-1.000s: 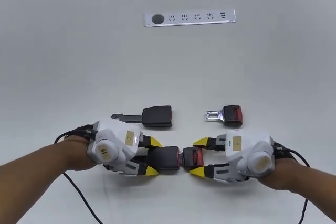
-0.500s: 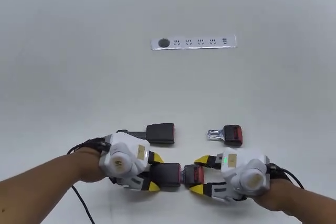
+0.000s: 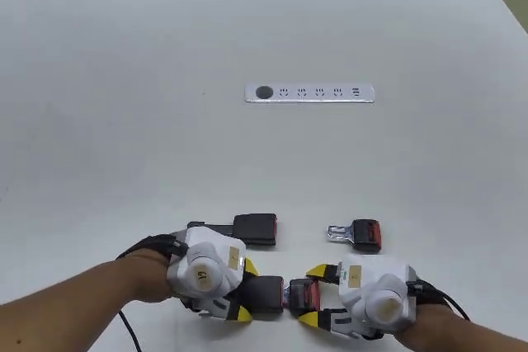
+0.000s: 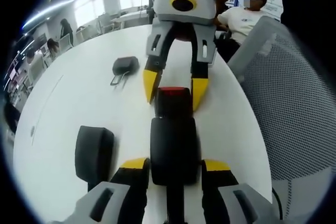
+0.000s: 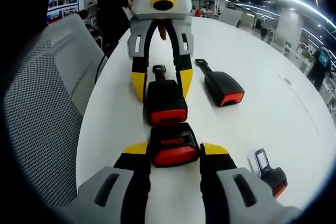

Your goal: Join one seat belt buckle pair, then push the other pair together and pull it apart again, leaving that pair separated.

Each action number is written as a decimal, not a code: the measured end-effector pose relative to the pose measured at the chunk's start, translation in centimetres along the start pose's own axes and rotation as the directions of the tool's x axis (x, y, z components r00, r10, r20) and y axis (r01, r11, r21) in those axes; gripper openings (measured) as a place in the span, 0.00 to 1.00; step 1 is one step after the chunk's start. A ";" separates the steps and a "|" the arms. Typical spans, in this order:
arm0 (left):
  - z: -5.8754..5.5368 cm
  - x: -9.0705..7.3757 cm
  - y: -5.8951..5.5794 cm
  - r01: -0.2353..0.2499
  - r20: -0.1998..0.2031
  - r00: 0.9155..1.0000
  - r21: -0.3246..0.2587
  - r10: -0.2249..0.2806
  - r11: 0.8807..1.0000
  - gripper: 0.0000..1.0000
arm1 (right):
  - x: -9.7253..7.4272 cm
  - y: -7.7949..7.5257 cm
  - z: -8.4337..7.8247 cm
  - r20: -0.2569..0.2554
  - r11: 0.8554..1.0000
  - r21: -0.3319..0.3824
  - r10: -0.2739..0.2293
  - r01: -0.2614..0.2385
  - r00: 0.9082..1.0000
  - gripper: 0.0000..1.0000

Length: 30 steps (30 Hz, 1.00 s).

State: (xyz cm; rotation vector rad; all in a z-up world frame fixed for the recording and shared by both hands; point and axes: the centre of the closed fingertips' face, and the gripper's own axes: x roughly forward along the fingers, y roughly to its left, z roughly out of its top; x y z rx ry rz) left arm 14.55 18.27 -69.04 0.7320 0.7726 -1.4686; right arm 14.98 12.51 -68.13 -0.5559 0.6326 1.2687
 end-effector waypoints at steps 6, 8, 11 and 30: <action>1.2 -1.4 0.4 -0.036 0.083 0.995 -0.114 0.046 0.993 0.67 | -1.0 -0.7 1.9 0.089 0.989 0.143 -0.045 0.032 0.995 0.58; 1.8 -2.2 0.9 -0.058 0.118 0.990 -0.144 0.076 0.988 0.70 | -1.3 -1.1 2.0 0.095 0.987 0.158 -0.057 0.042 0.994 0.64; 2.3 -3.2 1.5 -0.083 0.140 0.984 -0.176 0.109 0.981 0.79 | -1.9 -1.5 2.7 0.126 0.983 0.175 -0.071 0.048 0.989 0.72; 3.2 -7.6 6.8 -0.220 0.198 0.943 -0.233 0.267 0.947 0.90 | -6.4 -7.3 2.2 0.177 0.971 0.196 -0.169 0.134 0.969 0.88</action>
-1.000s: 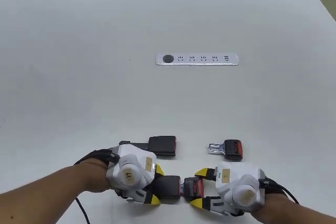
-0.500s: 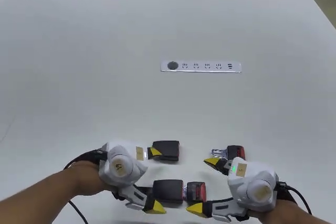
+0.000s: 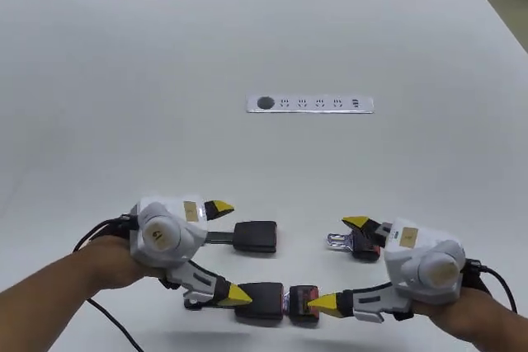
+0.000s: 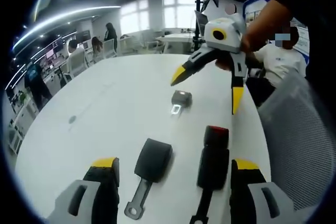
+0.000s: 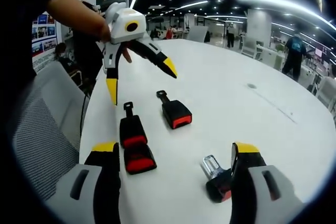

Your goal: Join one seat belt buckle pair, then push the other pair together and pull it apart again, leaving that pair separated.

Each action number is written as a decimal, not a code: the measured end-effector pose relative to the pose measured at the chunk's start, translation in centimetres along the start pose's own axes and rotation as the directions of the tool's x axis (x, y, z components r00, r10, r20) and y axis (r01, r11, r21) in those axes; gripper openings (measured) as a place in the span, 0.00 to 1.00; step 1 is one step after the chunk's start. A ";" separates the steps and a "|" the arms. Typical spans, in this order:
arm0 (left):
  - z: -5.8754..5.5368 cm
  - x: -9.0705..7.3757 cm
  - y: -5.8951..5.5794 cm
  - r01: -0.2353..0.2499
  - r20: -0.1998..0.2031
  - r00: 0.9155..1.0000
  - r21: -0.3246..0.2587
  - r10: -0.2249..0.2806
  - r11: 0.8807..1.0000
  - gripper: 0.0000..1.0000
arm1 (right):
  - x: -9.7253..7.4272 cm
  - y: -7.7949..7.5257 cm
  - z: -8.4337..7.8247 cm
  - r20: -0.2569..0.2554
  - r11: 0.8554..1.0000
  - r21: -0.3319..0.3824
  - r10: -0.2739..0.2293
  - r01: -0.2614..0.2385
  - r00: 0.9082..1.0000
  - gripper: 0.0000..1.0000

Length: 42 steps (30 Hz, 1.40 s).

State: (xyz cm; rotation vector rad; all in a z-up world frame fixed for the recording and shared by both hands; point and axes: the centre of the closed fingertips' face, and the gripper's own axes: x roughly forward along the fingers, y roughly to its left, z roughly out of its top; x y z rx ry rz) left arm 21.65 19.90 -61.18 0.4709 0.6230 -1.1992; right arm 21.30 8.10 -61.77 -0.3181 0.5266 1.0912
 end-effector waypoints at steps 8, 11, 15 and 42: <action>1.0 0.0 2.0 -0.021 0.000 1.000 0.009 0.021 1.000 0.90 | -0.7 -2.7 -0.9 -0.030 1.000 0.006 -0.018 0.018 0.999 0.88; 1.3 0.1 2.6 -0.026 0.001 1.000 0.006 0.026 1.000 0.90 | -0.8 -3.5 -1.0 -0.024 1.000 0.017 -0.016 0.016 1.000 0.90; 1.2 0.5 3.1 -0.023 0.000 1.000 0.006 0.023 1.000 0.90 | -0.9 -4.5 -1.6 -0.042 1.000 0.004 -0.015 0.015 0.999 0.89; -3.9 6.0 3.6 0.130 -0.119 0.985 0.054 -0.123 0.990 0.73 | 0.5 -5.9 -7.0 -0.176 0.995 0.021 0.098 -0.096 0.980 0.69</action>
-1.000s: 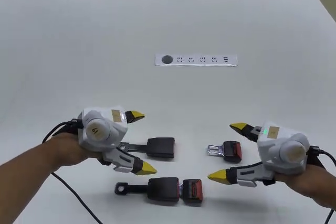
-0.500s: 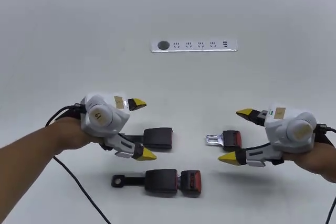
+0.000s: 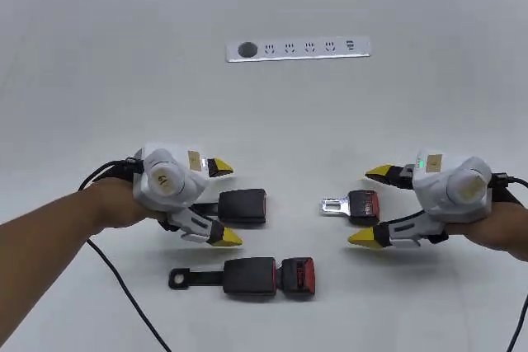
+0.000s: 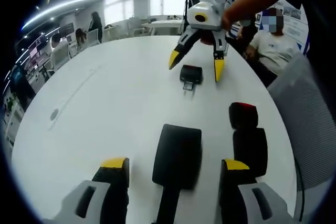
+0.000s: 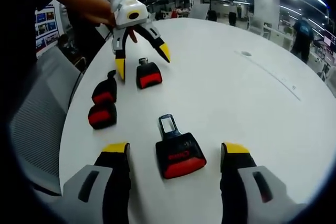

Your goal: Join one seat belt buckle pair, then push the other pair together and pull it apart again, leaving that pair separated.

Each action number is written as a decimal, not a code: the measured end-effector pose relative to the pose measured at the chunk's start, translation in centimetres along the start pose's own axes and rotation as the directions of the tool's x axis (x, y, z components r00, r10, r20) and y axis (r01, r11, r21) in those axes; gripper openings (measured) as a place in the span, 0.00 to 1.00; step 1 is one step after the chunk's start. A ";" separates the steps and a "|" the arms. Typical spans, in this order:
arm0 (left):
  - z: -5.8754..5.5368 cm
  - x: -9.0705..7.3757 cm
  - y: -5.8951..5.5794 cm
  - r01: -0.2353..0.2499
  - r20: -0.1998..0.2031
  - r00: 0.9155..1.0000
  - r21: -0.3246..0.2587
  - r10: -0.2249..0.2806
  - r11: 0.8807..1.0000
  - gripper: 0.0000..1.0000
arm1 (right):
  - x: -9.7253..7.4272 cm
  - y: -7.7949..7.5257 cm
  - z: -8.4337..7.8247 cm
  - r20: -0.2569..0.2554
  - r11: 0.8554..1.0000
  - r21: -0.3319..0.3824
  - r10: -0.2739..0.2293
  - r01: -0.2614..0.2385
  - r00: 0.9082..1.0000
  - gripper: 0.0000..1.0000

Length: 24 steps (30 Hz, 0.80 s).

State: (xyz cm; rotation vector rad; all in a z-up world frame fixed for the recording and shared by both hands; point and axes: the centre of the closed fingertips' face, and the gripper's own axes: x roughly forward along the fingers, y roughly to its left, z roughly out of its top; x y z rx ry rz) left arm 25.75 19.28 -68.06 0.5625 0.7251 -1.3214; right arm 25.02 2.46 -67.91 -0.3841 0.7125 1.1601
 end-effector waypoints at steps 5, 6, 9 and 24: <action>-0.6 0.4 -0.1 0.018 -0.013 1.000 0.015 -0.017 1.000 0.66 | 0.2 -0.2 -0.5 -0.018 1.000 -0.008 0.013 -0.014 1.000 0.62; -0.6 0.5 -0.1 0.019 -0.016 1.000 0.021 -0.019 1.000 0.63 | 0.2 -0.1 -0.6 -0.023 1.000 -0.009 0.017 -0.018 1.000 0.60; -1.3 0.8 -0.1 0.023 -0.040 0.999 0.025 -0.022 0.999 0.59 | 0.5 -0.3 -1.2 -0.033 0.999 -0.042 0.024 -0.025 0.999 0.53; 0.2 0.1 0.7 0.028 -0.001 1.000 0.069 -0.028 0.997 0.35 | 0.7 -0.8 -1.2 -0.038 0.996 -0.085 0.013 -0.017 0.999 0.36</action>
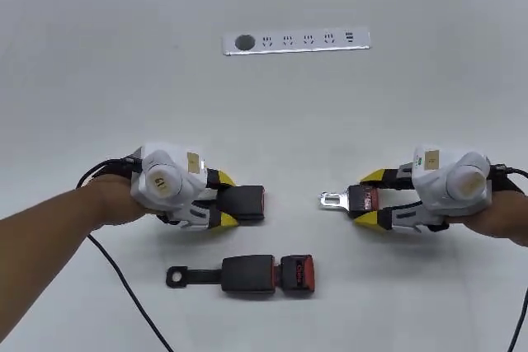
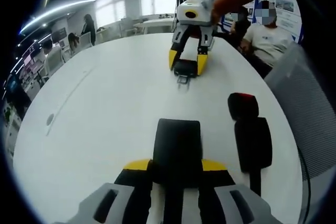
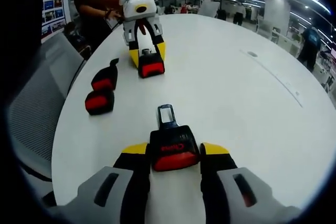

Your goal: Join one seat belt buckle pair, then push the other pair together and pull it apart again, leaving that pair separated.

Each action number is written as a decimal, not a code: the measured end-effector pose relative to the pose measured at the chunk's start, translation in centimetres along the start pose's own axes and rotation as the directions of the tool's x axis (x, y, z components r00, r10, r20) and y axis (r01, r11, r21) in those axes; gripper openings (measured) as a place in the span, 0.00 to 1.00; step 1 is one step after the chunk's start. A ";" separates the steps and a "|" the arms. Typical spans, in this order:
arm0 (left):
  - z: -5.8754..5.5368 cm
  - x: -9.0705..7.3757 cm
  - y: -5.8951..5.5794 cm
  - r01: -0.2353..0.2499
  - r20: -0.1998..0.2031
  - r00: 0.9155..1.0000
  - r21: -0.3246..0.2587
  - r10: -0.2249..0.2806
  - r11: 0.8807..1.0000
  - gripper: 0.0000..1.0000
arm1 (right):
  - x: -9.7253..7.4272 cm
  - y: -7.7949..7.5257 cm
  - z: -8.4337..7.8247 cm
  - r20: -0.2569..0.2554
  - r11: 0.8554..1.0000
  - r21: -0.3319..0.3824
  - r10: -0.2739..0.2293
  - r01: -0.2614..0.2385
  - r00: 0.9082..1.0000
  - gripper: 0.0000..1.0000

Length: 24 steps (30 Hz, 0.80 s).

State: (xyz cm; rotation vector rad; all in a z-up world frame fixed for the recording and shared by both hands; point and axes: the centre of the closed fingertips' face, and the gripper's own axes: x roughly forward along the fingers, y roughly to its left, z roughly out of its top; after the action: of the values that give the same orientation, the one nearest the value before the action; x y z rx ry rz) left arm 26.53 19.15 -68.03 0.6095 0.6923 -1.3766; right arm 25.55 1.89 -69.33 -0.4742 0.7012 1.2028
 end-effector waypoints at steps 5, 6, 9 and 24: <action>0.2 -0.4 0.0 0.003 -0.002 1.000 0.005 -0.003 1.000 0.34 | -0.1 0.1 0.1 -0.003 1.000 -0.008 0.007 -0.007 1.000 0.36; 0.2 -0.6 0.0 0.003 -0.004 1.000 0.002 -0.003 1.000 0.34 | -0.1 0.2 0.1 -0.006 1.000 -0.011 0.008 -0.008 1.000 0.36; 0.0 -0.6 -0.3 0.005 -0.010 1.000 0.002 -0.005 1.000 0.34 | -0.2 0.5 0.4 -0.010 1.000 -0.013 0.014 -0.014 1.000 0.35; -1.3 -0.7 -0.9 0.003 -0.022 1.000 -0.015 -0.003 1.000 0.34 | 1.4 1.4 1.7 -0.011 0.999 -0.039 0.032 -0.032 0.999 0.35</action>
State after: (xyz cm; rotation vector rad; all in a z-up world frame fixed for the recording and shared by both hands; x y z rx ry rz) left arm 25.48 20.42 -68.35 0.6128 0.7202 -1.3682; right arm 24.85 4.36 -69.09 -0.5033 0.6973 1.2464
